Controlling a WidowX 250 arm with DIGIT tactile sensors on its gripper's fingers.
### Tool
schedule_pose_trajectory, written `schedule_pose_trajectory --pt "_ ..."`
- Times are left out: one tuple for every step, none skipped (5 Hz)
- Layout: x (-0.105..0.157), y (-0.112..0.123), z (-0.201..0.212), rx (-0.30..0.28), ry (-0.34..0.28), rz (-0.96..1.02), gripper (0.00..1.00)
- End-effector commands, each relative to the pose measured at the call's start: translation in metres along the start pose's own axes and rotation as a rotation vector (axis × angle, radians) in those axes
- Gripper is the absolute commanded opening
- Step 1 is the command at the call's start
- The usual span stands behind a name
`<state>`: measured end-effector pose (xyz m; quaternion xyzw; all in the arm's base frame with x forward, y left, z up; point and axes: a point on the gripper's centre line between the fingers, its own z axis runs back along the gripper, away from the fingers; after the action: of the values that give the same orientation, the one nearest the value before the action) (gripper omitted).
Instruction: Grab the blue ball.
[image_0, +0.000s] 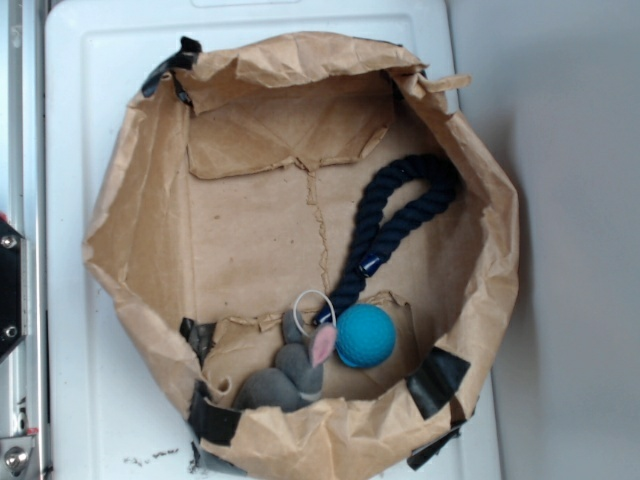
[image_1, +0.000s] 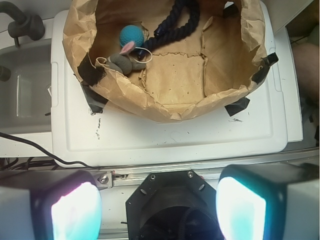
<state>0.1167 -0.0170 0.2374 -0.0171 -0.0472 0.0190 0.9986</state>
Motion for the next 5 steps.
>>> schedule_pose_trajectory --pt "0.000 0.000 0.000 0.000 0.000 0.000 1.00" --pt "-0.012 0.002 0.000 -0.027 0.012 0.017 1.00" --pt "0.036 -0.012 -0.020 -0.007 -0.017 -0.012 1.00" --pt "0.083 -0.018 -0.047 0.004 -0.027 -0.025 1.00" --pt "0.083 -0.018 -0.047 0.004 -0.027 -0.025 1.00"
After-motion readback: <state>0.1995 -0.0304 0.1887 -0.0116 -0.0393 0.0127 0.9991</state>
